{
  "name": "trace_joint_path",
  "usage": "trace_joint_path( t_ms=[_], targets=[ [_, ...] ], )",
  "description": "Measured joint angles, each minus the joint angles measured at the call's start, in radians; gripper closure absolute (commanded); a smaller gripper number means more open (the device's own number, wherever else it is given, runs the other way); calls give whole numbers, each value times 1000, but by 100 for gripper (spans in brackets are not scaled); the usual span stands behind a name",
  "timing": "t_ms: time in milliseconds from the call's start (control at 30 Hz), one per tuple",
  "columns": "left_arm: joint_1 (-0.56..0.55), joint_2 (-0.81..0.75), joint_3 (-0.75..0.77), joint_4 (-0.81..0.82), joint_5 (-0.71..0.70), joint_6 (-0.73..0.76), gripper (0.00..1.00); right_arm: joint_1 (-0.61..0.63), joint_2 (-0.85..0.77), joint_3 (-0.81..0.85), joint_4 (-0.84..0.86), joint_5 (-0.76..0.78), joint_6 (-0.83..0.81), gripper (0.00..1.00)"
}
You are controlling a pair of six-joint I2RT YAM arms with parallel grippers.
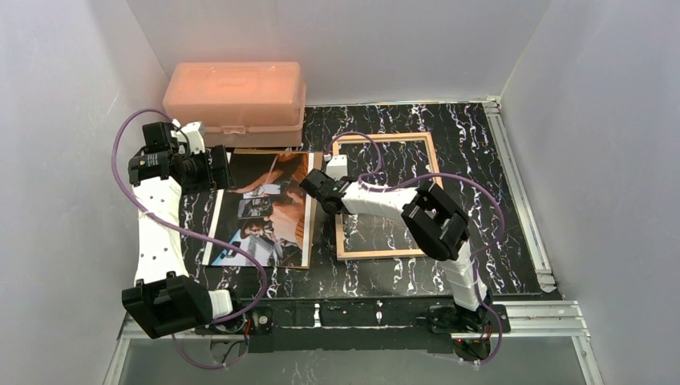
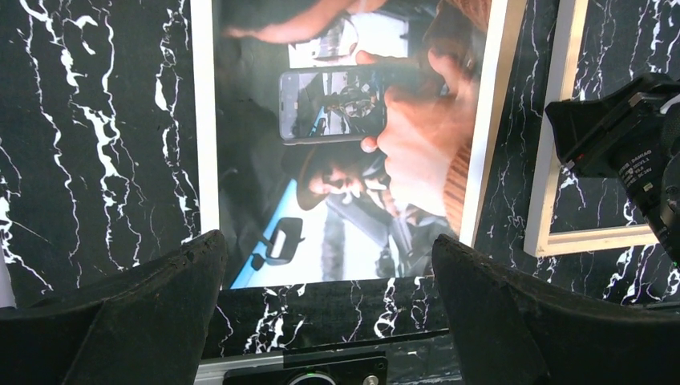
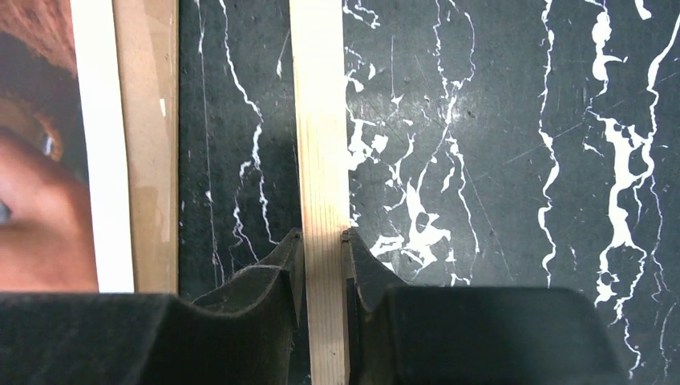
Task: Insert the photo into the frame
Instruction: Adjust the photo frame at the center of the board, then pick up the photo frame item at the center of the board.
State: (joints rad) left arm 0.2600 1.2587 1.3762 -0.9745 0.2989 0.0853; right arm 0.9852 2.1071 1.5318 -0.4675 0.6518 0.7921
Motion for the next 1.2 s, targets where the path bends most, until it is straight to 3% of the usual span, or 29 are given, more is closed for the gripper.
trace_joint_path(
  t_ms=[167, 233, 400, 533, 833, 900, 1033, 1200],
  targets=[
    [0, 9, -10, -2, 1, 8, 2, 3, 28, 37, -5, 33, 21, 94],
    [0, 8, -11, -2, 1, 13, 1, 3, 26, 29, 3, 39, 21, 88],
    [0, 11, -22, -5, 1, 27, 1, 4, -12, -34, 39, 47, 11, 55],
    [2, 37, -23, -19, -1, 43, 3, 3, -40, -41, 32, 48, -23, 38],
    [64, 137, -23, -5, -68, 122, 14, 3, -102, 72, 60, -38, -87, 27],
    [76, 158, -23, 9, -93, 147, 20, 4, -98, 105, 75, -84, -90, 26],
    [93, 211, -29, 37, -142, 196, 32, 4, -61, 149, 113, -160, -90, 22],
    [101, 290, -73, 90, -197, 237, 34, 3, 36, 175, 133, -232, -90, 22]
  ],
)
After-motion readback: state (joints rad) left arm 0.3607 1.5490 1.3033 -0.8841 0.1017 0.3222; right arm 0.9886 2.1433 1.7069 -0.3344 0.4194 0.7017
